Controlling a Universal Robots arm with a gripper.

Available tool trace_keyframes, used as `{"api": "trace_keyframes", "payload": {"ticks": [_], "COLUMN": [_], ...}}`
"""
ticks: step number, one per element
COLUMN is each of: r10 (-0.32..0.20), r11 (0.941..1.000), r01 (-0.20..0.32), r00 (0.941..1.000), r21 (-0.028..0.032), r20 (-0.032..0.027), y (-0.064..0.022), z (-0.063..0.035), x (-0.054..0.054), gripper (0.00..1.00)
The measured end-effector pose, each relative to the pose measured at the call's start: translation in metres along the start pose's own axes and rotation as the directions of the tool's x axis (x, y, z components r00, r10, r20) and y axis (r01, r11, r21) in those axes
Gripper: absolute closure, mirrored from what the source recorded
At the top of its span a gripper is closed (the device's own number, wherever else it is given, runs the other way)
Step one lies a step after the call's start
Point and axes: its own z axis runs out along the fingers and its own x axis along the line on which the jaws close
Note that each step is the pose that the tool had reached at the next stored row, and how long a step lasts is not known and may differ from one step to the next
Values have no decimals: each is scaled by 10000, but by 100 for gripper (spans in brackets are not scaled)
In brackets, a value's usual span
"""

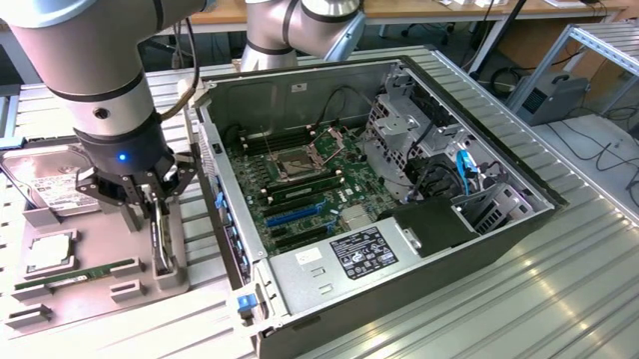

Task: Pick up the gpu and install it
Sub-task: 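Pick up the gpu and move the gpu toward the slot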

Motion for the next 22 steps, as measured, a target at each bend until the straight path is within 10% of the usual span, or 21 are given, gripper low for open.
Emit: {"api": "trace_keyframes", "payload": {"ticks": [22], "r10": [-1], "r11": [10000], "r01": [1], "r00": [10000], "r21": [30], "r20": [2], "y": [36], "z": [-256], "x": [-5], "gripper": [73]}}
